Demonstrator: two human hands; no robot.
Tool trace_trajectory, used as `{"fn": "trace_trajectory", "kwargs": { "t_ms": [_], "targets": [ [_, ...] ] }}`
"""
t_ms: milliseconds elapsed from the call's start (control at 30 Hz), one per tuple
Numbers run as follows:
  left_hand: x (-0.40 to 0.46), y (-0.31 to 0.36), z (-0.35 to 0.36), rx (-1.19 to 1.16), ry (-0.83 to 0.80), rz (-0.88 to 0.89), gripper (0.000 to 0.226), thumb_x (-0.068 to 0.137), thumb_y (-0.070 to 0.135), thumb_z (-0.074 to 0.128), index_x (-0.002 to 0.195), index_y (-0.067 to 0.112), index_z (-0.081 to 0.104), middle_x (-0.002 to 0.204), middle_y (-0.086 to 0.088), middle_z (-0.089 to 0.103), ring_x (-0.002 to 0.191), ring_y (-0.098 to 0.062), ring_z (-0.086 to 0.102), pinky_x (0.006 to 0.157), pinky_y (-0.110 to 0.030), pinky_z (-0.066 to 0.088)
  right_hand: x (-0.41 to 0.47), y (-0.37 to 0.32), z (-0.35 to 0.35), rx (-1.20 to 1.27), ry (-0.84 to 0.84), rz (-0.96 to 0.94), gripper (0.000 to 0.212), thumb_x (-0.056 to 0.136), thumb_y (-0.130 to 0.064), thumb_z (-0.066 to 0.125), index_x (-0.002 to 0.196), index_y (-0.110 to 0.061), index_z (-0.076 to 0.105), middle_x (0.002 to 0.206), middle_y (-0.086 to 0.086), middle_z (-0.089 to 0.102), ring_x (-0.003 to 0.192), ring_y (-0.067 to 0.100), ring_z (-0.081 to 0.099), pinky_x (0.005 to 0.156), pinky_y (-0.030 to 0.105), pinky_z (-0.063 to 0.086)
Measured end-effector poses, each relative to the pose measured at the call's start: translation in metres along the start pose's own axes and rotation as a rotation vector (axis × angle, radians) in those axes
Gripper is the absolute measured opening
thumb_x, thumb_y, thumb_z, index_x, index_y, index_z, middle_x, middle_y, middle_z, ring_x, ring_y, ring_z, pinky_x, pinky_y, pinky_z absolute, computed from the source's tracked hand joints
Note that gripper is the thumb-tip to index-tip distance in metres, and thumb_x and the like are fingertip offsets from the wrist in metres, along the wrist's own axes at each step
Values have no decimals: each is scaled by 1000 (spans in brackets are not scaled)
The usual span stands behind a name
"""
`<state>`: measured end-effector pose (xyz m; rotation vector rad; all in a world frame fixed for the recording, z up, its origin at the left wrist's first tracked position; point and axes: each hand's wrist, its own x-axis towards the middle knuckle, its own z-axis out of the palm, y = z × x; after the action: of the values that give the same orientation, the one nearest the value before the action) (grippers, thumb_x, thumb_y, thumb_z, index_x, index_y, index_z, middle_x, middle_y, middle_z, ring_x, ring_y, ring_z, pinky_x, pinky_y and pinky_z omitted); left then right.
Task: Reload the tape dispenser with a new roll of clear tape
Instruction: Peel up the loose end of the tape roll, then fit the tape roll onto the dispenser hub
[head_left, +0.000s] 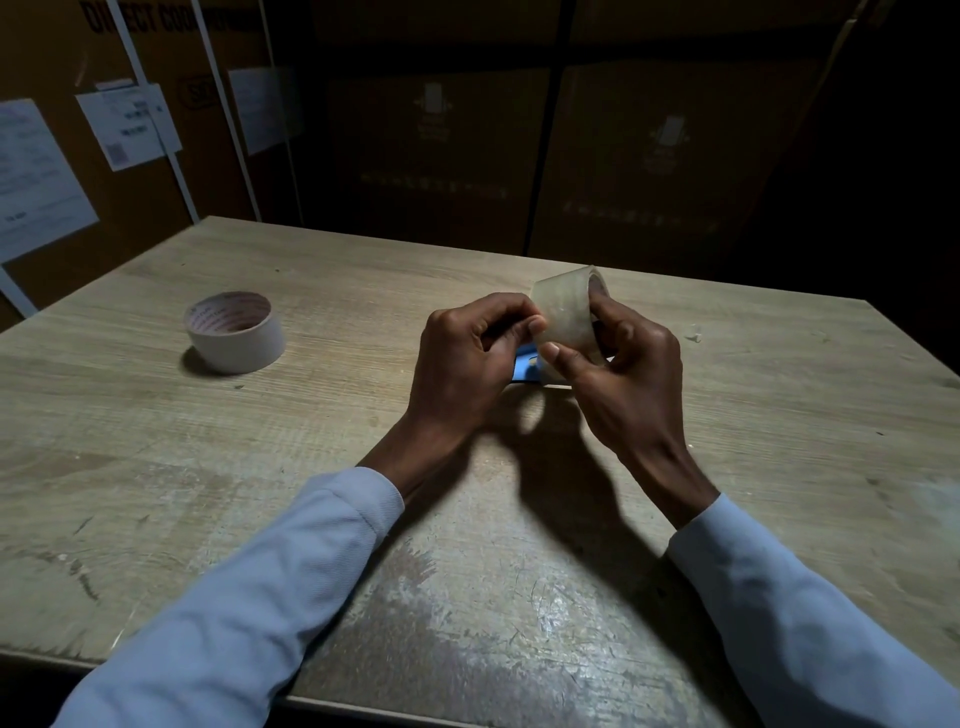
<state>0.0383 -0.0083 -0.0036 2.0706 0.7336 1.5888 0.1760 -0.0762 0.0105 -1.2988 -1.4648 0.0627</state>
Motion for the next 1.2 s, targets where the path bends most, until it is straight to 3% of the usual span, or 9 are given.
{"fn": "trace_trajectory", "kwargs": {
  "t_ms": [233,367,467,633,733,867,933,1067,1200],
  "targets": [
    [-1,-1,5,57,-37,45,6,92,9,67,89,6,71,78,1,68,71,-9,63,62,-21,49,1,0,0,-4,24,6,47,81,-17,80,122,-30,60,101,-14,68,89,5,70,74,36,62],
    [-4,3,10,78,-26,58,5,93,7,64,95,5,68,82,-4,70,72,-11,65,63,-24,53,5,4,-2,-7,35,25,40,83,-26,78,121,-18,68,103,-5,74,89,7,71,71,35,62],
    [-3,3,9,87,-56,13,6,93,12,65,98,9,65,85,1,70,75,-10,67,65,-32,57,8,11,-3,-70,18,34,35,81,-29,77,114,-18,72,97,-2,76,86,12,72,68,45,60],
    [4,4,0,164,-9,77,34,87,36,73,110,14,63,100,2,64,84,-10,66,63,-36,59,9,19,-7,-374,-26,-72,51,80,-50,57,124,-26,65,99,7,75,84,30,71,62,47,57],
    [6,5,-1,148,-67,66,50,82,47,73,120,16,62,118,1,59,103,-10,61,70,-34,60,9,12,-9,-487,-38,-181,45,82,-39,63,125,-25,65,97,10,74,79,33,69,58,42,55],
    [9,-5,-6,-63,-91,-119,49,83,39,76,125,18,61,123,6,62,115,-6,60,88,-38,58,17,8,-18,-549,-9,-298,42,81,-29,78,121,-15,70,102,13,75,82,34,69,62,32,48],
    [10,-17,-9,41,-121,-143,58,81,48,75,130,23,57,130,9,59,120,-5,56,94,-36,54,25,15,-30,-540,10,-299,45,79,-24,82,121,-13,70,108,14,74,86,35,68,67,29,43],
    [9,-34,-5,331,-315,-174,81,73,53,79,141,26,45,146,8,44,120,-13,56,89,-35,52,36,34,-49,-504,25,-247,40,82,-20,78,121,-13,71,111,16,70,91,36,62,70,30,39],
    [10,-43,11,429,-368,-145,73,78,42,79,139,21,47,140,4,49,116,-17,56,80,-33,50,31,43,-42,-505,-70,-244,40,80,-9,80,118,-14,73,106,15,68,92,34,60,71,30,40]
  ]
}}
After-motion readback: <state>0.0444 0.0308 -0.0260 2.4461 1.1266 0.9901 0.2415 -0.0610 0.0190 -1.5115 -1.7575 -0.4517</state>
